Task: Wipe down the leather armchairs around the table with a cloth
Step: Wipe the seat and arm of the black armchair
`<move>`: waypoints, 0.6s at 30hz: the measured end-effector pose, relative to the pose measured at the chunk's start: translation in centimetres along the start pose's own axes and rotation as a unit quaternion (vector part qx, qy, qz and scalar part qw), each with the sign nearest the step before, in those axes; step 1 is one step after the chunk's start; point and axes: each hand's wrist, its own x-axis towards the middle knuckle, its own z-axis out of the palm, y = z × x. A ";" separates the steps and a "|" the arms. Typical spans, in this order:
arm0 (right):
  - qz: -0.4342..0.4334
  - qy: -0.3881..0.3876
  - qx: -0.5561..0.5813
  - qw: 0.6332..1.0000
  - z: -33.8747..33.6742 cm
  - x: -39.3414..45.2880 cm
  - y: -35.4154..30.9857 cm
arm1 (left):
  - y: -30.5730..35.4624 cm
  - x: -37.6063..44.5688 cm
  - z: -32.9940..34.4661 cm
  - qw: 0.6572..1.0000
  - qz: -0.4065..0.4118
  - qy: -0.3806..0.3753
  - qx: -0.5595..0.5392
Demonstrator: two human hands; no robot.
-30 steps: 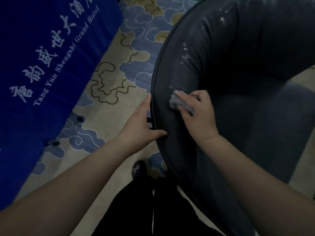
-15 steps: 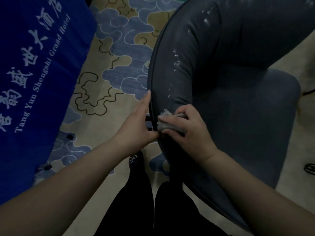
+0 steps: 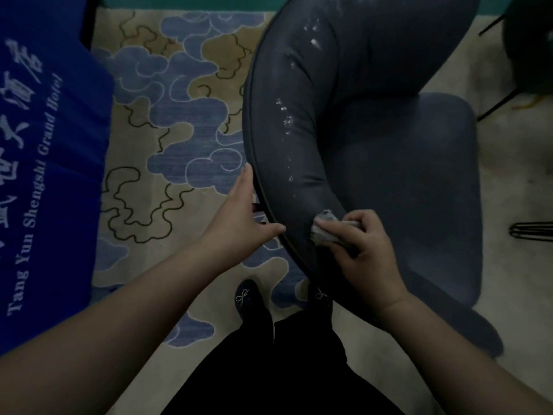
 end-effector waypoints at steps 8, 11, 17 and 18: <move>-0.020 0.025 0.020 0.999 2.7 3.8 -1.8 | 0.5 1.0 -0.8 0.999 0.015 0.014 -0.051; -0.013 0.021 0.016 1.000 1.8 1.8 -1.0 | 0.5 1.7 -1.2 0.997 0.008 0.013 -0.071; -0.008 0.034 0.015 0.999 3.5 7.3 -1.9 | 0.6 3.0 -1.5 0.996 0.009 0.005 -0.087; -0.001 0.039 0.024 0.999 3.8 8.5 -2.0 | 0.6 3.0 -1.4 0.996 0.008 0.006 -0.089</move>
